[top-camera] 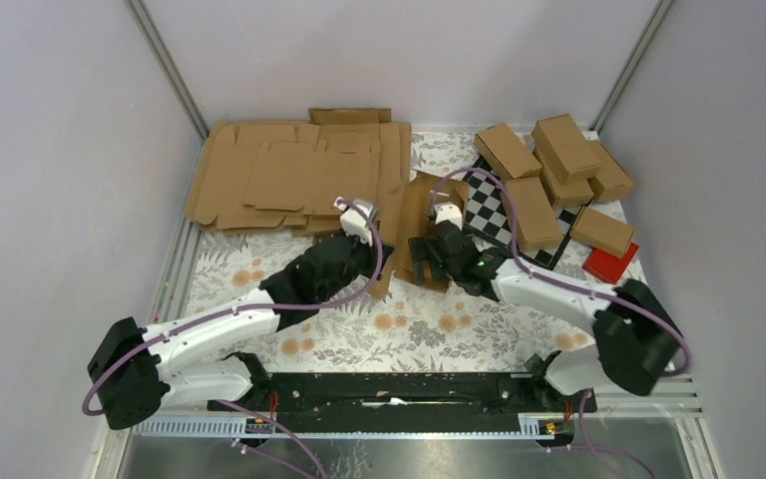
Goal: Fold the paper box
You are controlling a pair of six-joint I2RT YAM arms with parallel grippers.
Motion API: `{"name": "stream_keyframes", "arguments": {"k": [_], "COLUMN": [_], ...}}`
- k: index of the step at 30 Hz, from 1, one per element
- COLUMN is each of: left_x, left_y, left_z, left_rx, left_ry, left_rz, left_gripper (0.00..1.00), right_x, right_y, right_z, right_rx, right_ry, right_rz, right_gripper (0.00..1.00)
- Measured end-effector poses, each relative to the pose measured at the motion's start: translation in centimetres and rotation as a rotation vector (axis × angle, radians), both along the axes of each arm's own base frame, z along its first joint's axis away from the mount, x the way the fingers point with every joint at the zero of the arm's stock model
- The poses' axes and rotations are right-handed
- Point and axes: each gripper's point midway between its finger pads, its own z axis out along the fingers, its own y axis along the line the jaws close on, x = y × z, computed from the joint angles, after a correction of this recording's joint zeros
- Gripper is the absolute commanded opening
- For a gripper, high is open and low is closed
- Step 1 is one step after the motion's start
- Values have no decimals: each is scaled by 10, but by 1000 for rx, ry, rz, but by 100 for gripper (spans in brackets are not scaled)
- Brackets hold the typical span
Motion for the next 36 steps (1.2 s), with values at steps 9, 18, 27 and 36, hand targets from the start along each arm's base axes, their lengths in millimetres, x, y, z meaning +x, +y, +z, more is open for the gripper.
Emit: {"name": "stream_keyframes", "arguments": {"k": [9, 18, 27, 36], "left_x": [-3, -18, -19, -20], "left_y": [11, 31, 34, 37], "left_z": [-2, -31, -47, -27], "left_rx": [219, 541, 757, 701], "left_ry": [192, 333, 426, 445], "left_rz": [42, -47, -242, -401], "left_gripper": [0, 0, 5, 26], "right_x": [-16, -32, -26, -16], "right_y": [-34, -62, -46, -57], "right_z": [57, 70, 52, 18], "right_rx": [93, 83, 56, 219], "right_ry": [-36, -20, 67, 129], "right_rz": [-17, -47, 23, -60], "right_gripper": [100, 100, 100, 100]}}
